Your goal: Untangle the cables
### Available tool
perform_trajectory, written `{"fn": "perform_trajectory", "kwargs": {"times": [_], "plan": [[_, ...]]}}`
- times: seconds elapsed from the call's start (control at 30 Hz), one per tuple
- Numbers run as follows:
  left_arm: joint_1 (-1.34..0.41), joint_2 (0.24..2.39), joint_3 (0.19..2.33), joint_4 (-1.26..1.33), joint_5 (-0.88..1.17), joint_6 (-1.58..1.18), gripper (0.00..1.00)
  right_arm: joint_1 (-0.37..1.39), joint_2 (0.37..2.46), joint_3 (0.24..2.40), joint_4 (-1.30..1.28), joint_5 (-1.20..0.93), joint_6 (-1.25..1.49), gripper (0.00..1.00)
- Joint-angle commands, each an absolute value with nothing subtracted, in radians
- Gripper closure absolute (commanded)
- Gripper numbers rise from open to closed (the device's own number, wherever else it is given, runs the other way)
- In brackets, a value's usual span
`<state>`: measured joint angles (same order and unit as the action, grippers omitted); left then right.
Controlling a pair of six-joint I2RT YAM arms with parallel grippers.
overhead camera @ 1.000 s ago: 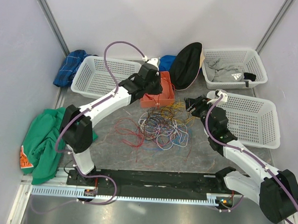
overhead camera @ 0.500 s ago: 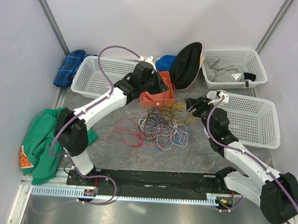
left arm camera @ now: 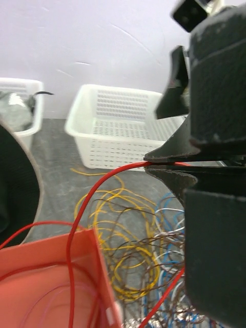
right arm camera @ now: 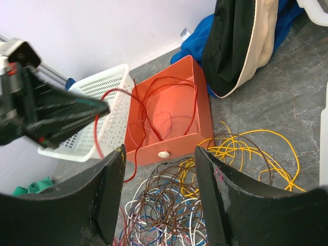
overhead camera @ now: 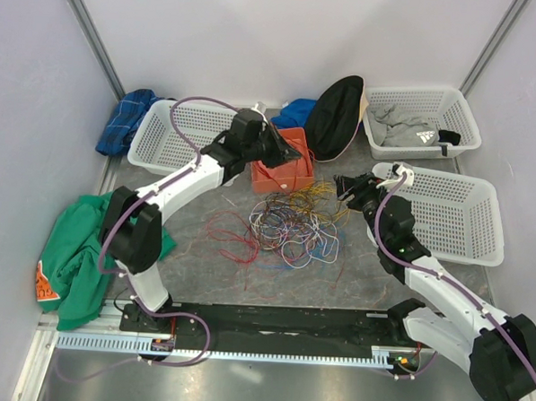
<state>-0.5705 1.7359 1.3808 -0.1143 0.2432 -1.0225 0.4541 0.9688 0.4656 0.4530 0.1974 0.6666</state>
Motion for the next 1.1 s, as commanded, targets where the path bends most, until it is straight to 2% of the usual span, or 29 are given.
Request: {"fn": "perform_trajectory", "kwargs": {"times": [0.0, 0.2, 0.3, 0.6, 1.07], "plan": [[-0.516, 1.819, 1.483, -0.049, 0.308, -1.101, 0.98, 0.456, 0.948, 0.456, 0.472, 0.202, 0.670, 0.37], [-0.442, 1.982, 1.787, -0.198, 0.327, -1.040, 0.98, 0.456, 0.965, 0.456, 0.476, 0.201, 0.672, 0.37], [-0.426, 2.032, 1.860, -0.245, 0.308, -0.994, 0.98, 0.456, 0.974, 0.454, 0.482, 0.198, 0.673, 0.37], [-0.429, 2.088, 1.879, -0.295, 0.186, -0.818, 0.98, 0.456, 1.009, 0.448, 0.506, 0.184, 0.683, 0.37], [-0.561, 2.126, 1.876, -0.249, -0.388, -0.384, 0.98, 0.456, 1.029, 0.442, 0.519, 0.167, 0.695, 0.37]]}}
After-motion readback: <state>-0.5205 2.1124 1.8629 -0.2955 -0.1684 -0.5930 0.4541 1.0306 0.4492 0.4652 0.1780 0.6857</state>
